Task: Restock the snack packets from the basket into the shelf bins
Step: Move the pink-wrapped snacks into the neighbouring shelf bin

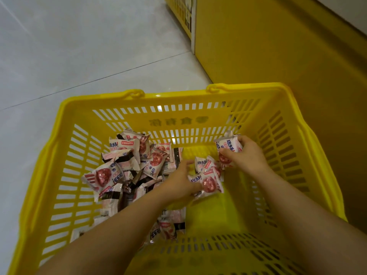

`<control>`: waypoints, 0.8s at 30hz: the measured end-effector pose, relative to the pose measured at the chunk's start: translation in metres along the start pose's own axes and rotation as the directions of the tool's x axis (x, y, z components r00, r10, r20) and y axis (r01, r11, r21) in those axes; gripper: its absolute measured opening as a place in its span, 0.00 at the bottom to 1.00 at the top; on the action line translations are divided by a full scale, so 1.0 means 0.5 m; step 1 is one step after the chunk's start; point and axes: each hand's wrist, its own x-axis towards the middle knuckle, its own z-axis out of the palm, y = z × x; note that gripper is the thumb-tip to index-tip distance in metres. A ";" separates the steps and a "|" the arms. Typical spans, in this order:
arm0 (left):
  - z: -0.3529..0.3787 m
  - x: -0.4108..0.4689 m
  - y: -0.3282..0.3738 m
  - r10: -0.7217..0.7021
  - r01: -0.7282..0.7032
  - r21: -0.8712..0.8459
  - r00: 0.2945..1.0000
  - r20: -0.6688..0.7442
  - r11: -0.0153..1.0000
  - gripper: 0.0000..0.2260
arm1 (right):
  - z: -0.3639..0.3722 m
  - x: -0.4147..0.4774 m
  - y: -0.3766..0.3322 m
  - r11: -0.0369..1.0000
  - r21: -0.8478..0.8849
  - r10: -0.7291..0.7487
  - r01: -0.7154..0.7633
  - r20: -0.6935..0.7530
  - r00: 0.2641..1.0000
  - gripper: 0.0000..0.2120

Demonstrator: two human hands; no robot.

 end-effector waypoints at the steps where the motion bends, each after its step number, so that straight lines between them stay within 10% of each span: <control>1: 0.008 0.004 -0.002 0.015 -0.014 -0.029 1.000 0.007 0.999 0.31 | 0.000 0.000 0.001 1.000 0.002 0.003 -0.003 0.000 1.000 0.16; 6: 0.052 0.038 -0.005 0.110 -0.054 0.313 0.980 -0.163 0.948 0.18 | 0.000 0.002 0.006 1.000 0.005 -0.008 0.009 -0.029 1.000 0.16; 10: 0.078 0.050 -0.012 0.254 -0.046 0.690 0.946 -0.204 0.723 0.22 | 0.002 0.003 0.009 1.000 0.012 0.012 -0.011 -0.022 1.000 0.16; 24: 0.115 0.071 -0.021 0.284 -0.146 0.896 0.959 0.023 0.420 0.42 | 0.007 -0.002 0.017 0.992 -0.105 -0.070 0.064 -0.060 0.996 0.16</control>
